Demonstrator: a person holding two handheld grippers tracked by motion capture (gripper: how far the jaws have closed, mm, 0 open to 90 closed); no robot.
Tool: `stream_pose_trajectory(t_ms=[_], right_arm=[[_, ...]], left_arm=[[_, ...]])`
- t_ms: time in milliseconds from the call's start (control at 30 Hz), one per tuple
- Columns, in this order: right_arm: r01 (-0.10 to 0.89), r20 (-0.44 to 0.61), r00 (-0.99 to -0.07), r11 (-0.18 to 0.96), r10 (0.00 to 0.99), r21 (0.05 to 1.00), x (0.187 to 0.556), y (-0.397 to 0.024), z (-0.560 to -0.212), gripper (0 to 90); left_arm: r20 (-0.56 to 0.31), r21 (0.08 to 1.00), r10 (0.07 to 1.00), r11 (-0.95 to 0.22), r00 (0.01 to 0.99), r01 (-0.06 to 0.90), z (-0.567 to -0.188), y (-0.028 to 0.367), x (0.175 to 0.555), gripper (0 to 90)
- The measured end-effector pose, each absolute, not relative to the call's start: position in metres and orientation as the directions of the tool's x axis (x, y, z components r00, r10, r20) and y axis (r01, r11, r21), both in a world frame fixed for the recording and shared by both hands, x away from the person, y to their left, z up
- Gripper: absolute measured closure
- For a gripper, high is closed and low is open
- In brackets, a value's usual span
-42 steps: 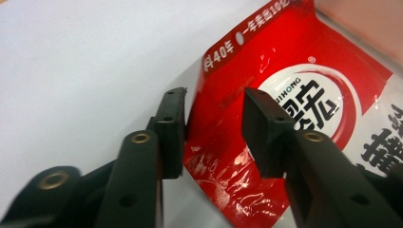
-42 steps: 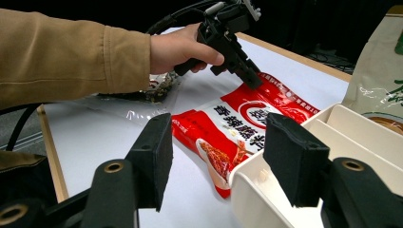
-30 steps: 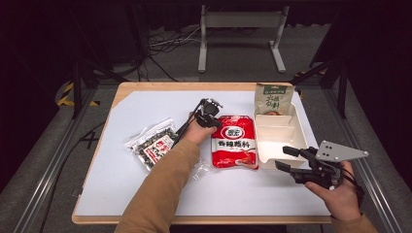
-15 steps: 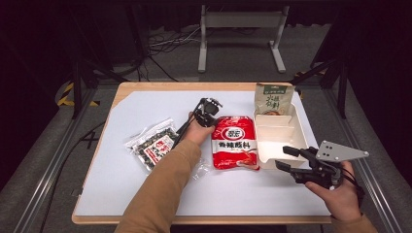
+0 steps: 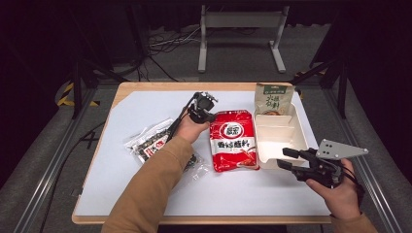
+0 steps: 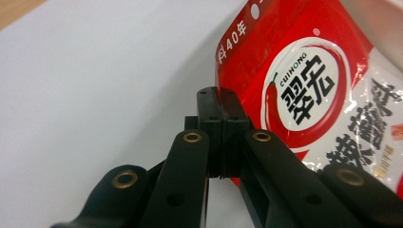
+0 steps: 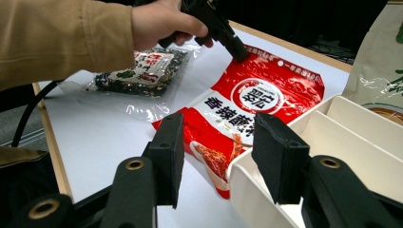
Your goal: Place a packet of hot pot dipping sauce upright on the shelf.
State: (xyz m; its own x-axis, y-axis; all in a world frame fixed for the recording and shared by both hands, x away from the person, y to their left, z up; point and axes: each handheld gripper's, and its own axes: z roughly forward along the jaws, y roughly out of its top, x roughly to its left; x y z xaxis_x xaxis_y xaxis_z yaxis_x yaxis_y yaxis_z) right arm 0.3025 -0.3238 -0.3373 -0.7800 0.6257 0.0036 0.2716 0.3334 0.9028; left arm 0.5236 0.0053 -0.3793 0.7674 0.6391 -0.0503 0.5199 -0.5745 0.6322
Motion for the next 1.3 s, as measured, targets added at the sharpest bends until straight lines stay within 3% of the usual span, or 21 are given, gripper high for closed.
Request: stream_pose_trajectory(t_ms=[567,933,1300], right_arm=[[0.253,-0.015,-0.777,0.334,0.629,0.908,0.302,-0.327,-0.333,54.5],[0.252,-0.024,-0.776,0.345,0.631,0.904,0.304,-0.322,-0.329,54.8],[0.242,-0.034,-0.777,0.349,0.629,0.905,0.302,-0.323,-0.322,54.8]], left_arm=[[-0.055,0.735,0.568,-0.534,0.821,0.419,-0.327,0.029,0.476,90.0],[0.028,0.795,0.487,-0.541,0.873,0.277,-0.295,0.035,0.423,90.0],[0.067,0.820,0.433,-0.537,0.899,0.198,-0.285,0.035,0.399,90.0]])
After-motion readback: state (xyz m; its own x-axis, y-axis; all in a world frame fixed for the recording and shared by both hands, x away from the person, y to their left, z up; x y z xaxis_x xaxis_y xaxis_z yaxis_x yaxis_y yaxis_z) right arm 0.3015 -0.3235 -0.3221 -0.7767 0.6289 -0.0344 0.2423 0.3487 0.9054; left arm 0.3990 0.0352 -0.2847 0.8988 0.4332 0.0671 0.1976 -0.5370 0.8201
